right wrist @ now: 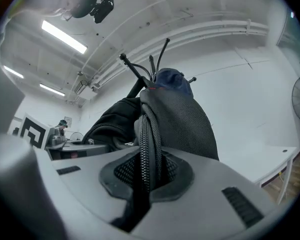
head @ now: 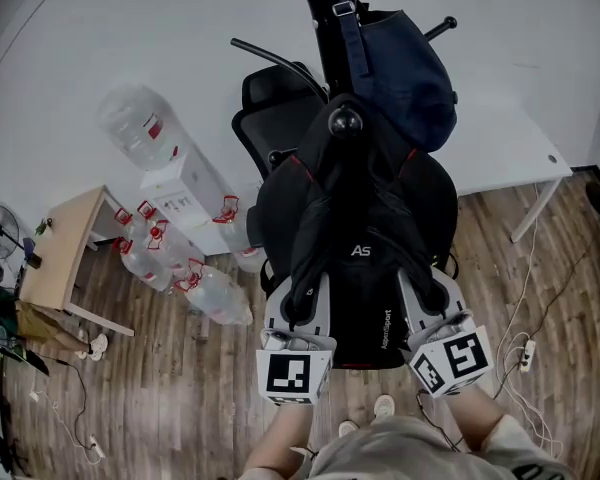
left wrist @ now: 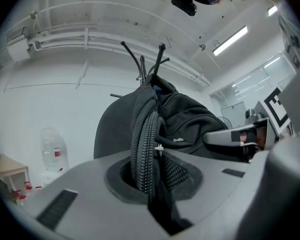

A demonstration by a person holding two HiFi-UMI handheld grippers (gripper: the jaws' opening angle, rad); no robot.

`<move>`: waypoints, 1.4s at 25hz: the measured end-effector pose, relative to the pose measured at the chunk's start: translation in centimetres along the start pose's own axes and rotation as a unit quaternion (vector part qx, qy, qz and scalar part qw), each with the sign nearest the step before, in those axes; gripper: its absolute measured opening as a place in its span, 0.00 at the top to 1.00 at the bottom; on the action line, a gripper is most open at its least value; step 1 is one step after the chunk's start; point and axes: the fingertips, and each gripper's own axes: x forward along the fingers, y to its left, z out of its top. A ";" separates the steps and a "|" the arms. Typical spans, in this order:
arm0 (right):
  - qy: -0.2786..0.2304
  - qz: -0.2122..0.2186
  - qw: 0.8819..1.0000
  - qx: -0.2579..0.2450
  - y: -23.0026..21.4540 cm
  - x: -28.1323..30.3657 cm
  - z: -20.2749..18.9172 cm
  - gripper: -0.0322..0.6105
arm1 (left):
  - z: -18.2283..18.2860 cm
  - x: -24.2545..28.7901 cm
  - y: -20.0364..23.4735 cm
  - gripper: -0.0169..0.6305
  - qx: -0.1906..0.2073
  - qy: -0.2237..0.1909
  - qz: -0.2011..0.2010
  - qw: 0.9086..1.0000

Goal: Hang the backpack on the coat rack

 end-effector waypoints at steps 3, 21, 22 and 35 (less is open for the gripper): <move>-0.010 -0.001 1.000 -0.010 0.1 -0.1 -0.3 0.90 | 0.0 0.0 -0.2 0.91 0.008 -0.021 -0.004 1.000; -0.041 -0.047 0.997 -0.048 0.6 -6.7 -1.6 0.76 | 0.0 -9.6 1.3 0.70 -0.019 -0.096 -0.037 0.994; -0.051 -0.068 0.995 -0.052 0.5 -8.4 -1.7 0.76 | 0.2 -10.8 1.2 0.75 -0.017 -0.100 -0.035 0.994; 0.007 -0.170 0.985 -0.028 1.5 -22.7 -6.8 0.91 | -5.1 -18.1 -4.3 0.96 -0.059 -0.060 -0.101 0.991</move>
